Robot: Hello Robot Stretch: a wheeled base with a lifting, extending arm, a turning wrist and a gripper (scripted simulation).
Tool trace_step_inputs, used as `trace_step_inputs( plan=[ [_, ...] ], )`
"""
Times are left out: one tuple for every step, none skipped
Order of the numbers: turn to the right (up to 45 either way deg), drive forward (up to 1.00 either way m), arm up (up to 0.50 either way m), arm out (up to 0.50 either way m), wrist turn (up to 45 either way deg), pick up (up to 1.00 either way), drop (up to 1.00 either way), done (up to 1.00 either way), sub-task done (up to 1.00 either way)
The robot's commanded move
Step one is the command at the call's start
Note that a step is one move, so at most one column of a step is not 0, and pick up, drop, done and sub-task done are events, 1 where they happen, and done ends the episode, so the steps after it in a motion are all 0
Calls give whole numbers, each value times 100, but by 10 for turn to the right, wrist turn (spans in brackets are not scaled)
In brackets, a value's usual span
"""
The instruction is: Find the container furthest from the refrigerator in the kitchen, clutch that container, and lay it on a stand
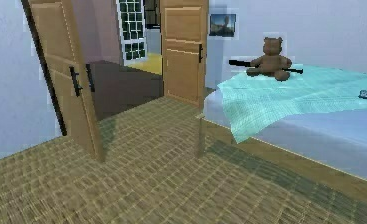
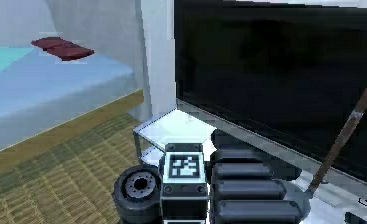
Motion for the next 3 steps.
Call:
trace_step_inputs(
  plan=[
    [330, 0, 0, 0, 0, 0, 0, 0, 0],
    [60, 0, 0, 0, 0, 0, 0, 0, 0],
    [450, 0, 0, 0, 0, 0, 0, 0, 0]
  ],
)
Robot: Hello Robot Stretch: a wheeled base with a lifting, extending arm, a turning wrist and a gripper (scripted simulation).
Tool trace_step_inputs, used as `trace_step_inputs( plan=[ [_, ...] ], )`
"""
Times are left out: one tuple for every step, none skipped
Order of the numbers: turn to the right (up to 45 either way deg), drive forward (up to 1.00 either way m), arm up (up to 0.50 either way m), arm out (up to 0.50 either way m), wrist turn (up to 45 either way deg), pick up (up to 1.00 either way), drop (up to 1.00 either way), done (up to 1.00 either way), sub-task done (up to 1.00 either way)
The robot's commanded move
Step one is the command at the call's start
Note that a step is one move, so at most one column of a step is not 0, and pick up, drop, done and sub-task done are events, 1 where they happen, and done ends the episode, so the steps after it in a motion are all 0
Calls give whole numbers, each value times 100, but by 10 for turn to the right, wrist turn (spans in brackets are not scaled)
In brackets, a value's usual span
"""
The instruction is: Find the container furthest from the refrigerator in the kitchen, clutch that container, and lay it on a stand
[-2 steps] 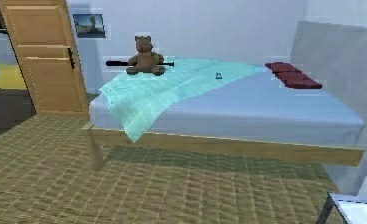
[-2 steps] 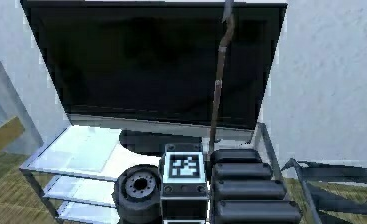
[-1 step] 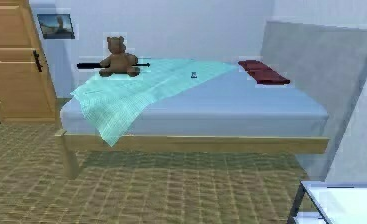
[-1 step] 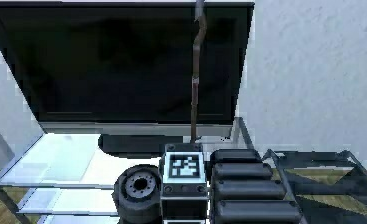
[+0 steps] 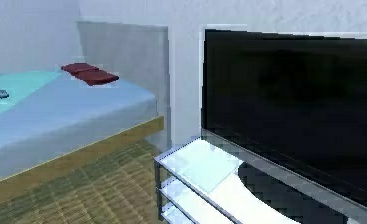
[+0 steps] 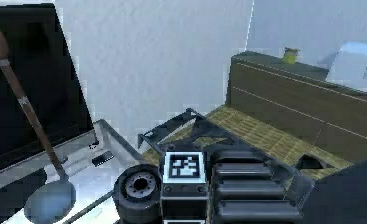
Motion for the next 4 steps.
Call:
trace_step_inputs(
  plan=[
    [450, 0, 0, 0, 0, 0, 0, 0, 0],
    [360, 0, 0, 0, 0, 0, 0, 0, 0],
    [0, 40, 0, 0, 0, 0, 0, 0, 0],
    [0, 0, 0, 0, 0, 0, 0, 100, 0]
  ],
)
